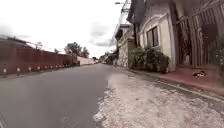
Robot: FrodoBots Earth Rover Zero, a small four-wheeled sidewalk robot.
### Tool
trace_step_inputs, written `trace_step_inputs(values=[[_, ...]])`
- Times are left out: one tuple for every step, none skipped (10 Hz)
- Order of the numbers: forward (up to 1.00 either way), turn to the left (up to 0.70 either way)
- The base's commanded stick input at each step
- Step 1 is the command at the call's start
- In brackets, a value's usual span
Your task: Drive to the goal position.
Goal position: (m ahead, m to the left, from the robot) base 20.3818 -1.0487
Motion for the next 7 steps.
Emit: trace_step_inputs(values=[[0.7,0.0],[0.7,0.0],[0.7,0.0],[0.7,0.0],[0.7,0.0],[0.7,0.0],[0.7,0.0]])
